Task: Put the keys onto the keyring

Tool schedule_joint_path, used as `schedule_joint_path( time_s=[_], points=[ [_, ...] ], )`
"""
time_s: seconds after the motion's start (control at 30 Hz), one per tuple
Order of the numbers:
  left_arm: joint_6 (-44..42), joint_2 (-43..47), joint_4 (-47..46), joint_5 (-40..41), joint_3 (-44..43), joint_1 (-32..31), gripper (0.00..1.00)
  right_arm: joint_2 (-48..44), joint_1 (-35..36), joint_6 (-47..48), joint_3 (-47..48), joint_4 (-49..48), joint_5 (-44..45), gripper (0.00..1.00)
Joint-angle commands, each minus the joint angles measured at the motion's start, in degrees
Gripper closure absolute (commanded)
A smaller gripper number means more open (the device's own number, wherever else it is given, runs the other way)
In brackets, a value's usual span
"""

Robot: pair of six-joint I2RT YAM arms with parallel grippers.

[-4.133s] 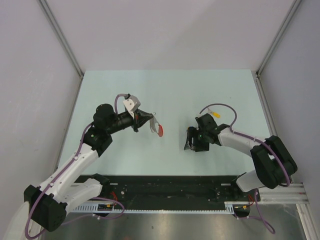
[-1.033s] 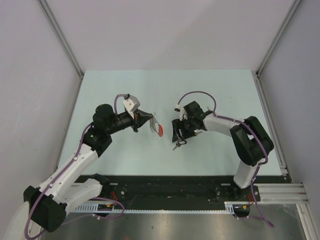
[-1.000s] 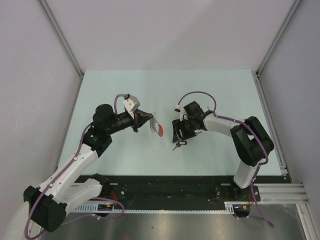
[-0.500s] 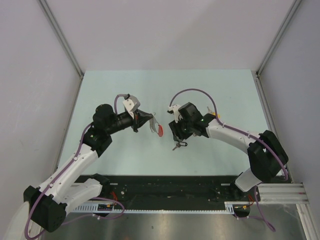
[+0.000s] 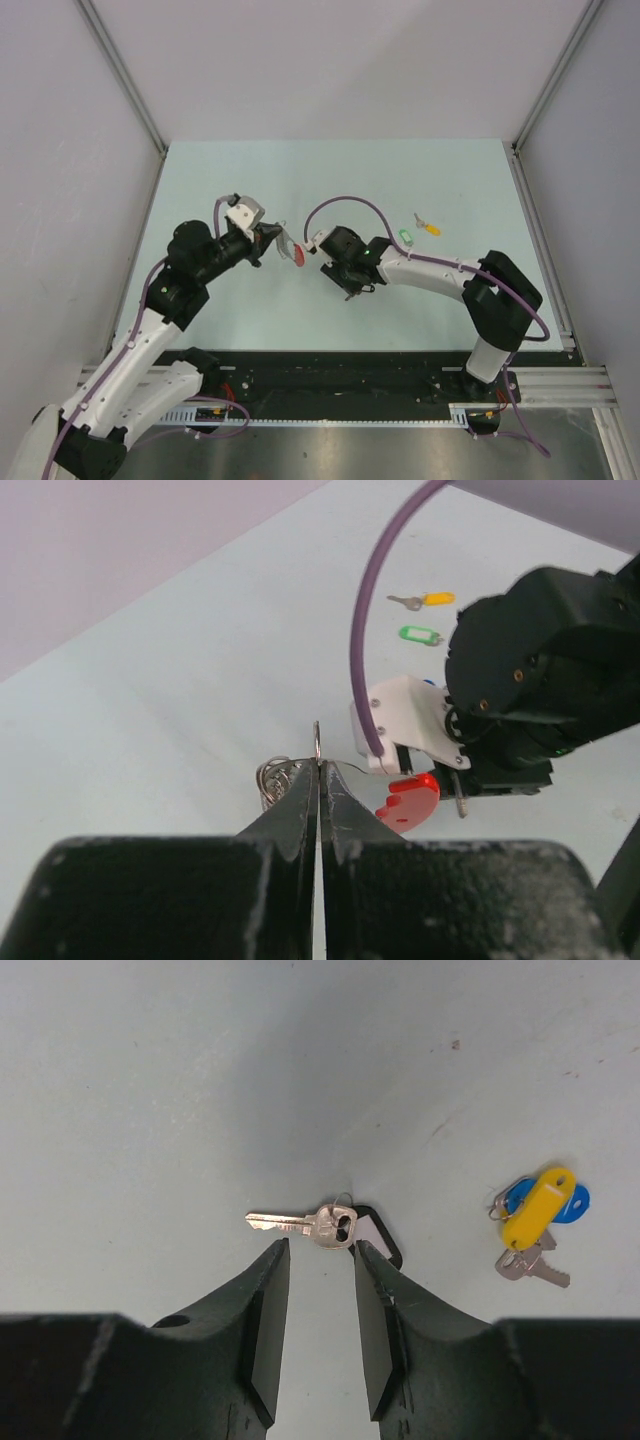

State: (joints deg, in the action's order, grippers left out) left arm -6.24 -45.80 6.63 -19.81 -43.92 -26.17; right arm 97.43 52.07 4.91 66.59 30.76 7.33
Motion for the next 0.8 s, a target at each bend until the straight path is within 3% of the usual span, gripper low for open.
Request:
schedule_joint_path(
  time_s=[0.0, 0.37, 0.77],
  points=[
    [-0.6, 4.7, 1.6, 7.2, 0.8, 0.4, 1.00, 1.8, 2.1, 1.5, 2.8, 2.3, 4.9, 0.63],
    [-0.6, 10.3, -0.1, 18.9, 5.5, 0.5, 1.00, 6.4, 4.5, 2.9, 4.3, 2.7, 11.1, 0.72],
    [-1.0, 10.9, -0.8, 19.3, 6.1, 0.5, 1.00, 9.4, 5.1, 3.3, 5.5, 3.8, 13.4, 0.75]
  ],
)
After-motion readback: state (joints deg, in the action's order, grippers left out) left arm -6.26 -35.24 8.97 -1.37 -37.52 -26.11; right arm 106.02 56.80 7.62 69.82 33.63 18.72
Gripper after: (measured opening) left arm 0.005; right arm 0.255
